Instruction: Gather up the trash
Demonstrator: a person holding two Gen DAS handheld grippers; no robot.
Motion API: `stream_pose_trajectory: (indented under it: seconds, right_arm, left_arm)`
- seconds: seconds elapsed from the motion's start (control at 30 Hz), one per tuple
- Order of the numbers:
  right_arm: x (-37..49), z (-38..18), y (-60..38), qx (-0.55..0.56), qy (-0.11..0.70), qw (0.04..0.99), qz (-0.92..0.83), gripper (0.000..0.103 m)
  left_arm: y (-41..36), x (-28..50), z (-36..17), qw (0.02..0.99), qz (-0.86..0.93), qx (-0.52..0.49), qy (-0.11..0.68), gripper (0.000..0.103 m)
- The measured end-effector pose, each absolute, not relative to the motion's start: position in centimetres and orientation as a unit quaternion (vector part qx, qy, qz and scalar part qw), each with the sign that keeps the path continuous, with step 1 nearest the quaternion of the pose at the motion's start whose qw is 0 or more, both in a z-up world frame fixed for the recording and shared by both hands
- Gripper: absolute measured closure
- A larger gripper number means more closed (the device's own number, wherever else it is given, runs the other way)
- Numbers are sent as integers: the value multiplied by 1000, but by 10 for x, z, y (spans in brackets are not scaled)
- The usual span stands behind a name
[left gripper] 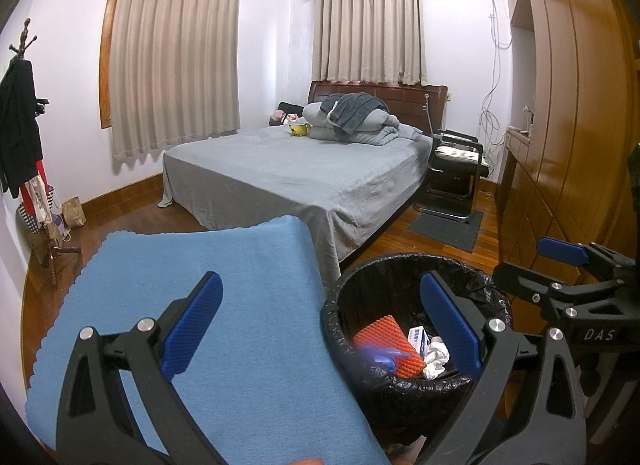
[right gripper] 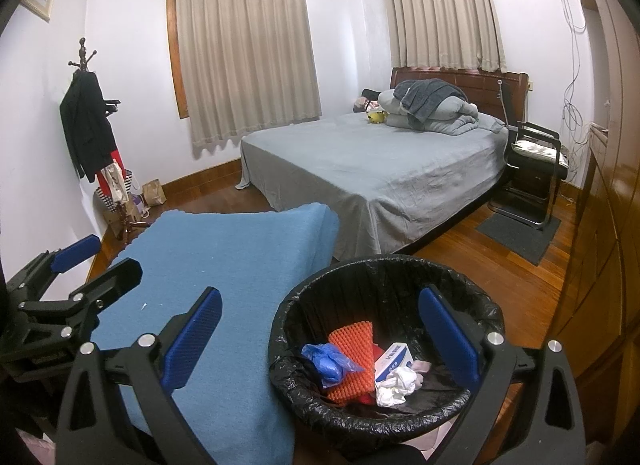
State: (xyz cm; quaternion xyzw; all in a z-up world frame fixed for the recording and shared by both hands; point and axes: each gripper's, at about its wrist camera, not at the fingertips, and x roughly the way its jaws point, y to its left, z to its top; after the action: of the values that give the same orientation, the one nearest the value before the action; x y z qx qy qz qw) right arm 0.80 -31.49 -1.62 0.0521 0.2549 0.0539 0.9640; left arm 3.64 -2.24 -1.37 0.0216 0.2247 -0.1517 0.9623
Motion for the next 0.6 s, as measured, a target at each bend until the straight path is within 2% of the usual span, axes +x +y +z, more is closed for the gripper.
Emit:
stream_pose_trajectory:
  seconds: [0.6]
  right_arm:
    - [8, -16, -314, 52, 255, 964, 54, 6]
  left_arm:
    - [-22, 37, -13, 962, -151, 22, 225, 7]
